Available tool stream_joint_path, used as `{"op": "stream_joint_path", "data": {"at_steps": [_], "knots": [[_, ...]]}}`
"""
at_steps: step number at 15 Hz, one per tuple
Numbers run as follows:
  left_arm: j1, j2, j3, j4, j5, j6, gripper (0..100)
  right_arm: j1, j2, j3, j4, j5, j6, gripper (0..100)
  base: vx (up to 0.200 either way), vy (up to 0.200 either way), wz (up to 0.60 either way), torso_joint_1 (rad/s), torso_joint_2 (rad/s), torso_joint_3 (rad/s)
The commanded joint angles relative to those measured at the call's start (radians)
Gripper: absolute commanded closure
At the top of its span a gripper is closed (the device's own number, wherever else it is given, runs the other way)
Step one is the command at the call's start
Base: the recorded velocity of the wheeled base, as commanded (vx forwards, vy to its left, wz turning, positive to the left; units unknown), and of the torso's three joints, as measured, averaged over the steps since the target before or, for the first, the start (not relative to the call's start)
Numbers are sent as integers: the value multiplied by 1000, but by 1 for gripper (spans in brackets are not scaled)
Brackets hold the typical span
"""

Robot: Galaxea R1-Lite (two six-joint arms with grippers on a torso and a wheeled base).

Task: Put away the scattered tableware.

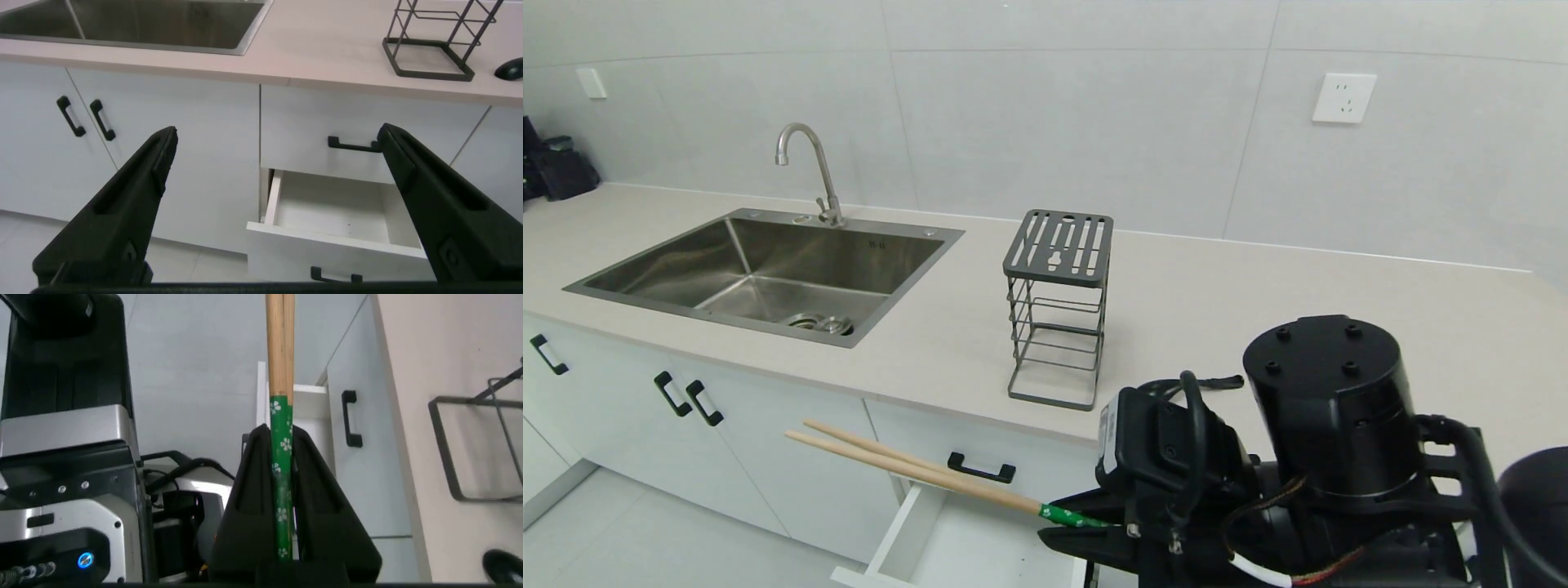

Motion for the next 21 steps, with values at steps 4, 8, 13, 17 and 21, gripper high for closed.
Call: {"op": "stream_joint_path", "data": {"at_steps": [4, 8, 13, 17, 21], "knots": [[0, 1, 0, 1, 0, 0, 0, 4, 40, -11, -5, 21, 9, 100, 0, 0, 0, -187, 375, 179], [0, 1, 0, 1, 0, 0, 0, 4, 37, -5, -5, 21, 7, 100, 0, 0, 0, -193, 382, 183], [0, 1, 0, 1, 0, 0, 0, -4, 65, -23, -5, 21, 7, 100, 0, 0, 0, -103, 200, 99], [0, 1, 0, 1, 0, 0, 0, -7, 86, -26, -4, 21, 7, 100, 0, 0, 0, -243, 466, 223], [0, 1, 0, 1, 0, 0, 0, -9, 100, -45, 1, 12, 7, 100, 0, 0, 0, -254, 480, 224]]}}
